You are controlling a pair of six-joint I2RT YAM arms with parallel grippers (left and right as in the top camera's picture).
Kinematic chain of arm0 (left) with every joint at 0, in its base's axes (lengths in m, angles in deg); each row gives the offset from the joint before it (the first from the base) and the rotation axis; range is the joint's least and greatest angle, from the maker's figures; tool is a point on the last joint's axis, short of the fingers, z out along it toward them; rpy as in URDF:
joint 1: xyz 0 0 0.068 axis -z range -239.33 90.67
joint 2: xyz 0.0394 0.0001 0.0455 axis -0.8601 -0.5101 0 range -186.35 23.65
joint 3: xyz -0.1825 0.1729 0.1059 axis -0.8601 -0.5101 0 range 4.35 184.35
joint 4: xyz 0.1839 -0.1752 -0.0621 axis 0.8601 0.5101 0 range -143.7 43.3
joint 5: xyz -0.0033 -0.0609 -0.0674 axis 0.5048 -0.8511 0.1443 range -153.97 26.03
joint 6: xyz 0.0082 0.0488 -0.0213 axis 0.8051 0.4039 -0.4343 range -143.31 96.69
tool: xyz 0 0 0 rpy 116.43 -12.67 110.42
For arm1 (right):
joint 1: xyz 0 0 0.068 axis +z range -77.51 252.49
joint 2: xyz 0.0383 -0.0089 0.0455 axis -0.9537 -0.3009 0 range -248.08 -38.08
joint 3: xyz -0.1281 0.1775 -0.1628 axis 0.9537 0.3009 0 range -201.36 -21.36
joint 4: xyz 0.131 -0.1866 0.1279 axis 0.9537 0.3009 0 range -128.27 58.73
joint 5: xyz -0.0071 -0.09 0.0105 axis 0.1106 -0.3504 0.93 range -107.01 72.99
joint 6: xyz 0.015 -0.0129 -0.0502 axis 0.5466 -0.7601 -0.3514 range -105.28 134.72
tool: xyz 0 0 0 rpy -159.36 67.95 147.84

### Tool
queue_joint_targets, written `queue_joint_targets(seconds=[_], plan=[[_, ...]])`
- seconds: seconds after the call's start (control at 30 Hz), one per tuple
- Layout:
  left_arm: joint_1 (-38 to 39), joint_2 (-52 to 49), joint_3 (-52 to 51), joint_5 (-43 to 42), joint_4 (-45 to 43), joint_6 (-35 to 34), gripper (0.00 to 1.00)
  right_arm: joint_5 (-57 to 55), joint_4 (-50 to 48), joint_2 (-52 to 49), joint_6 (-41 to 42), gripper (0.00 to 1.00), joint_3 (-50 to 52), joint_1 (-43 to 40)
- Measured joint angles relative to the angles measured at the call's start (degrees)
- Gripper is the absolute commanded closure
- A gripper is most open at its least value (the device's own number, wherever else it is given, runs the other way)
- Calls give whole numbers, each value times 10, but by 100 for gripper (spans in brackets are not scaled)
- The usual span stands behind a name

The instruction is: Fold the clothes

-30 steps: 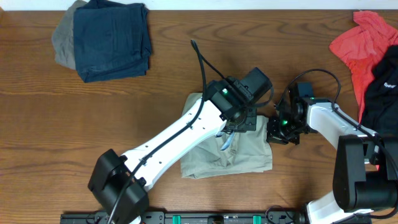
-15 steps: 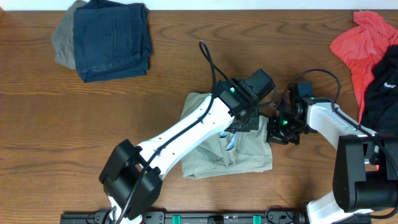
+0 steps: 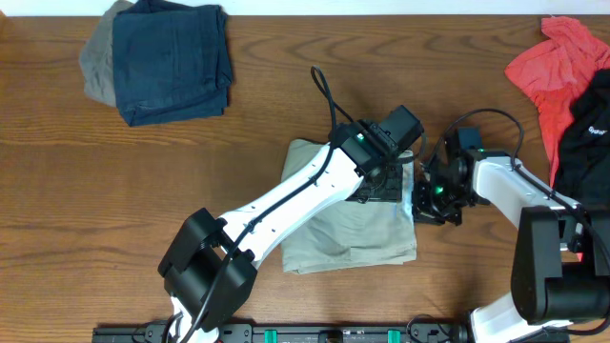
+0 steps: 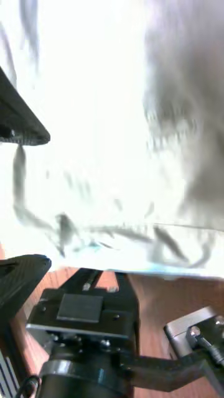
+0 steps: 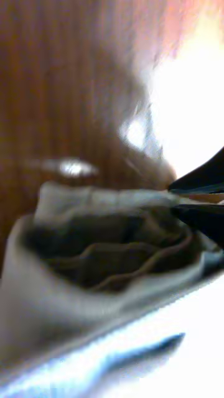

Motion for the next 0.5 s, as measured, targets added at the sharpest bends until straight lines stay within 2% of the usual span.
queue_joint_targets(seconds=[0.07,0.2,0.27,0.33,0.37,0.4,0.43,0.47,0.5], plan=[[0,0,0,-2,1,0,41,0,24,0,-7,99,-5,-9],[0,0,0,-2,18,1,42,-1,88,-2,-31,98,-44,-28],[-1,0,0,-2,31,5,42,-2,116,-2,-41,94,-69,-41],[-5,2,0,-2,49,7,42,-4,143,-1,-51,85,-95,-58],[-8,6,0,-2,56,9,42,-8,154,2,-54,68,-106,-68],[-14,12,0,-2,68,10,42,-12,162,6,-57,38,-117,-77],[-21,20,-1,-2,79,11,42,-16,169,10,-59,16,-124,-85],[-28,29,-1,-2,88,11,42,-19,175,16,-60,11,-129,-91],[-38,39,-1,-1,98,14,42,-24,182,24,-63,11,-135,-98]])
